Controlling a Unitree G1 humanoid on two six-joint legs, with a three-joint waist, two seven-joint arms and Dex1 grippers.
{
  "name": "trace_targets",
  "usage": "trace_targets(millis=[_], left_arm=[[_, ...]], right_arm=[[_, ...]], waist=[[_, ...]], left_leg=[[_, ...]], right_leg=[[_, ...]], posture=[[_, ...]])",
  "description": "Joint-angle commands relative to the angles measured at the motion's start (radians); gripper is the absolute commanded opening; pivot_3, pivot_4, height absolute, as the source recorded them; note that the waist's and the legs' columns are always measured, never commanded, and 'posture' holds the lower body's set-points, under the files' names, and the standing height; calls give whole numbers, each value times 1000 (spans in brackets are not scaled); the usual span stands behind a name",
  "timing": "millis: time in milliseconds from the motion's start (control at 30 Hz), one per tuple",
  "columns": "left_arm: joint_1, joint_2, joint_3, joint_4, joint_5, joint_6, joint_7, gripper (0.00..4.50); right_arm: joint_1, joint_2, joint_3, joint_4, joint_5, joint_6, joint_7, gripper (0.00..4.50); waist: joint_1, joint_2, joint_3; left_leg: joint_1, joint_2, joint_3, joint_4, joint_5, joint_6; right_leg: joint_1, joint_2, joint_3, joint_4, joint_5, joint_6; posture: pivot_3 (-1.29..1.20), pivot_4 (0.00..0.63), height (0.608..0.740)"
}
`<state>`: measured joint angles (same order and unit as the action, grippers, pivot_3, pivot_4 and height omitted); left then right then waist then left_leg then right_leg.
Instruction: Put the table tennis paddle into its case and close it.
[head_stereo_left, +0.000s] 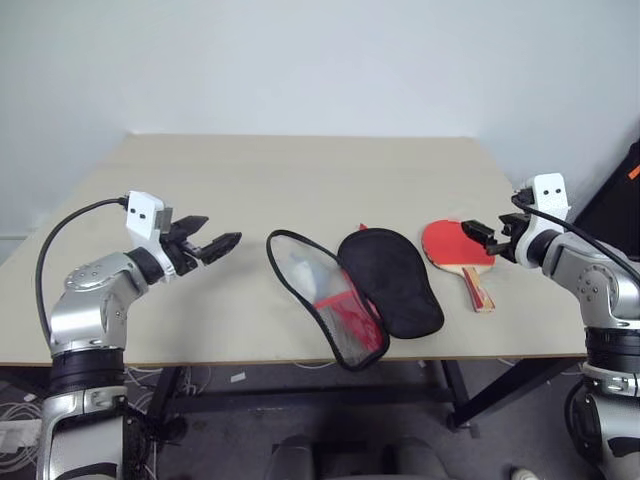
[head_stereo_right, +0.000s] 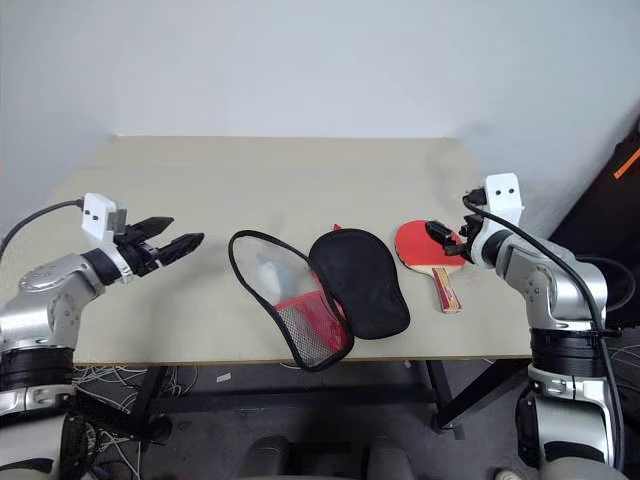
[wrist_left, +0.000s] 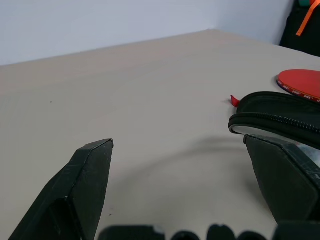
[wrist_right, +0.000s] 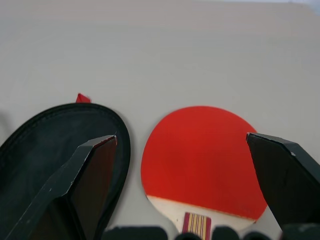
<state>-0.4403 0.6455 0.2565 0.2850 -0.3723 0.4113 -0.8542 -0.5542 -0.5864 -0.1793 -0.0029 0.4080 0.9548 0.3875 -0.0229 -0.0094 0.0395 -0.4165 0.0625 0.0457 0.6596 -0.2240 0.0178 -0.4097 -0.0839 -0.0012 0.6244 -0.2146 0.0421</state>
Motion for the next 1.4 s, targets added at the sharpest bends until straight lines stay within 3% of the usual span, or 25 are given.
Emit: trace_targets(millis=[33, 300, 567, 1067, 1200, 1400], left_arm=[[-23, -11, 3, -11, -9, -29, 9, 4457], [-44, -33, -4, 39, -2, -73, 10, 4457], [-54, 17, 22, 93, -14, -117, -46, 4457], [-100, 239, 19, 220, -95, -69, -454, 4457], [-129, 256, 13, 242, -84, -79, -487, 4457], [-109, 211, 19, 100, -124, -28, -454, 4457]], right_arm=[[-40, -37, -38, -19, -2, -6, 7, 4500], [-48, -51, -53, -27, -2, 5, 7, 4500], [-44, -45, -49, -66, 1, 31, 1, 4500], [129, -133, 9, -305, 63, 50, 187, 4500], [135, -113, 21, -283, 49, 50, 158, 4500], [97, -22, 54, -122, -19, 55, 43, 4500]], waist=[[0, 0, 0], [-3, 0, 0], [-3, 0, 0], [-4, 0, 0], [-3, 0, 0], [-3, -1, 0]], left_leg=[[0, 0, 0, 0, 0, 0], [0, 0, 0, 0, 0, 0], [0, 0, 0, 0, 0, 0], [0, 0, 0, 0, 0, 0], [0, 0, 1, 0, 0, 0], [0, 0, 0, 0, 0, 0]], right_leg=[[0, 0, 0, 0, 0, 0], [0, 0, 0, 0, 0, 0], [0, 0, 0, 0, 0, 0], [-1, 0, 0, 0, -4, 2], [-1, -1, 0, 0, -4, 2], [-1, 0, 0, 0, -4, 2]], posture=[[0, 0, 740], [0, 0, 740], [0, 0, 740], [0, 0, 740], [0, 0, 740], [0, 0, 740]])
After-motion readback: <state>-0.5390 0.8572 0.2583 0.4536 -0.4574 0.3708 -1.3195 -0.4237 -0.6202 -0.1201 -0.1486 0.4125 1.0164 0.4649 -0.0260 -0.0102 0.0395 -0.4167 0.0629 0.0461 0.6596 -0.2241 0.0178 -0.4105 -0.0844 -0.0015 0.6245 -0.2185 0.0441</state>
